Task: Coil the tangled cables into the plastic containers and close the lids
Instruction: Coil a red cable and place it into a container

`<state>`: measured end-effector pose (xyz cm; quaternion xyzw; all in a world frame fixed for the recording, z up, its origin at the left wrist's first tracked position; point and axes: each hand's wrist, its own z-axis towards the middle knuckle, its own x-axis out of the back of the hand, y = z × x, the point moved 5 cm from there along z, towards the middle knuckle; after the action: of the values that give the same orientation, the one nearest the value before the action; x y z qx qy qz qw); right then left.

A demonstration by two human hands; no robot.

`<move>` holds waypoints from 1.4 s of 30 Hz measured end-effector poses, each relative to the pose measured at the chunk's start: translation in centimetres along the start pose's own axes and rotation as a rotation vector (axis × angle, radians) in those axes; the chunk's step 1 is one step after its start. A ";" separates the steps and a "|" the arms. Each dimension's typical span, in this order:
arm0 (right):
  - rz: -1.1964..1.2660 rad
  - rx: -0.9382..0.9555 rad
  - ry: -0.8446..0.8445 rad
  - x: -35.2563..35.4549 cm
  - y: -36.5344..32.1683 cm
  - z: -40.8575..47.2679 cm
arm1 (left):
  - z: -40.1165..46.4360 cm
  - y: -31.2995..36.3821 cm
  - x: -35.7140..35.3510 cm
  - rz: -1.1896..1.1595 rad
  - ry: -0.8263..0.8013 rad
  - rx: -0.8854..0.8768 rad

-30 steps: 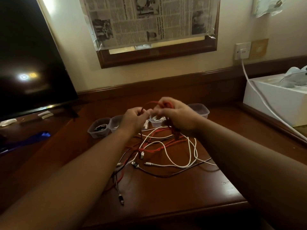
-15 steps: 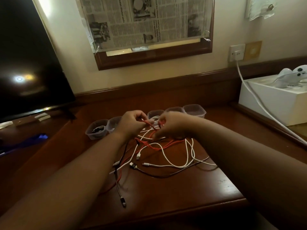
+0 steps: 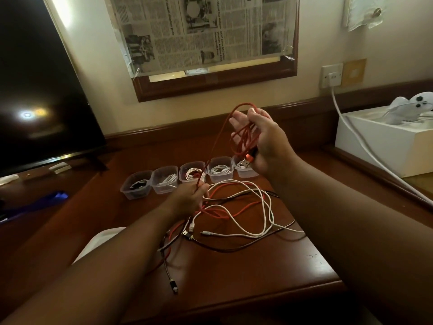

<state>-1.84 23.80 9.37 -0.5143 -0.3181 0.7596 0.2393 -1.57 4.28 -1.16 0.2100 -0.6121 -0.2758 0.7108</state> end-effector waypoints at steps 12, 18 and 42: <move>-0.876 -0.033 -0.043 -0.3 4.8 -0.7 | 0.3 6.6 2.5 -0.037 0.013 -0.192; -0.412 -0.381 0.125 0.4 5.6 -1.7 | -0.7 7.4 2.2 -0.012 -0.038 -0.235; -1.436 -0.180 -0.227 -1.3 2.6 -0.1 | 0.2 4.6 3.0 -0.110 0.087 -0.148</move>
<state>-1.39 21.12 8.28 -0.1148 -0.6608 0.4351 0.6007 -0.89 5.80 4.08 0.2020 -0.5460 -0.3494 0.7342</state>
